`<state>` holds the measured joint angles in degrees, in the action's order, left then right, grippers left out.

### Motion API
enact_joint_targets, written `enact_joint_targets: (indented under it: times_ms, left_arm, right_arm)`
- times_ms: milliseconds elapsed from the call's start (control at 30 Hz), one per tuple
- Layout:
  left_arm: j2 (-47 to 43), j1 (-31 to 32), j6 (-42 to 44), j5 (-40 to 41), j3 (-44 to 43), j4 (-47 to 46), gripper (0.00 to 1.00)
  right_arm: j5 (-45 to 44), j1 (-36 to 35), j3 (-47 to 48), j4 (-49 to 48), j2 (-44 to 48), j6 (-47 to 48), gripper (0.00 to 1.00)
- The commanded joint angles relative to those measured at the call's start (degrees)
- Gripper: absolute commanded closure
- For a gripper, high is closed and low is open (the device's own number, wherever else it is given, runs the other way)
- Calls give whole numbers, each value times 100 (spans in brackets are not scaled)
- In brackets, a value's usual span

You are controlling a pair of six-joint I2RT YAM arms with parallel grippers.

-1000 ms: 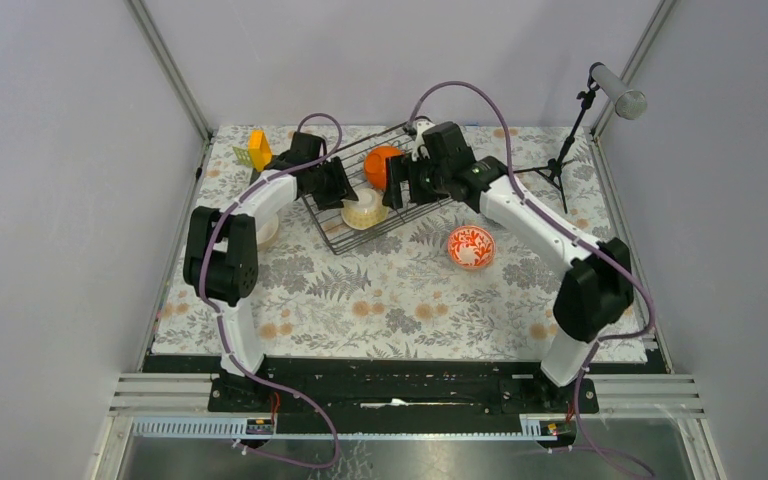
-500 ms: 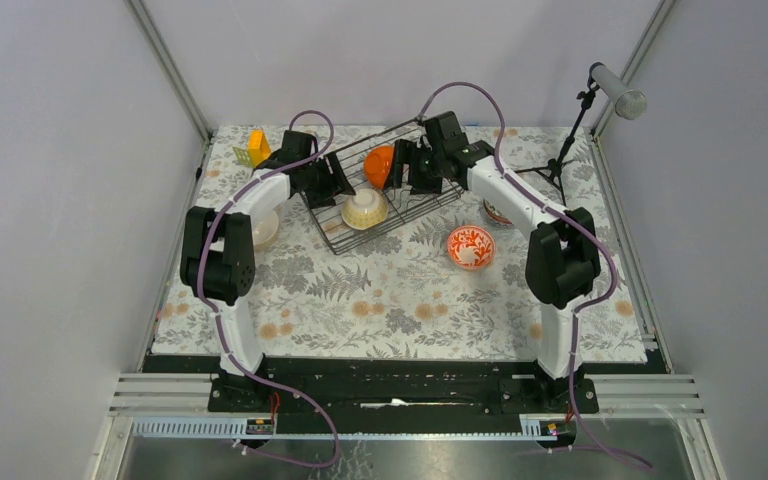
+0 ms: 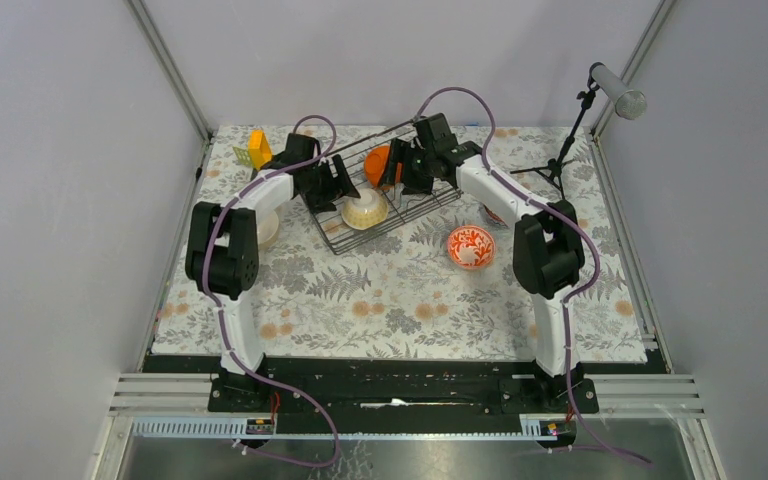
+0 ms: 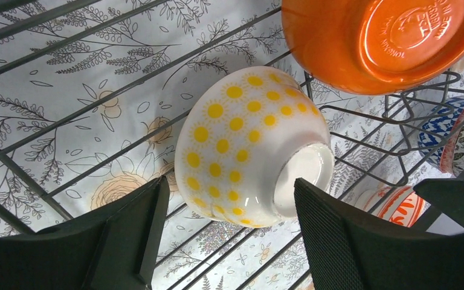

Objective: Unload the bowls from the dish rack

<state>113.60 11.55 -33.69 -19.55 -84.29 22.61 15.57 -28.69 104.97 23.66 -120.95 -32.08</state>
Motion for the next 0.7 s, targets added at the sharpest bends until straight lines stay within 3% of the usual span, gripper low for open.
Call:
enact_joint_targets:
  times_ms: [0,133,200,367,667]
  left_arm:
    - [105,-30,54,-53,-182,-121,20]
    - [178,-30,22,-93,-110,-184,22]
    - [192,-30,3,-126,-49,-276,27]
    - [144,-76,-32,-140,126,-457,51]
    - [-81,-256,-39,-316,534,-677,83]
  right_arm:
    - [-183,-154,318,-99,-17,-104,24]
    - [-233,-247,361,-98,-122,-114,24]
    - [-270,-279,398,-98,-174,-113,25]
    - [-325,-308,551,-98,-345,-75,28]
    - [-446,-317,992,48,-726,-72,29]
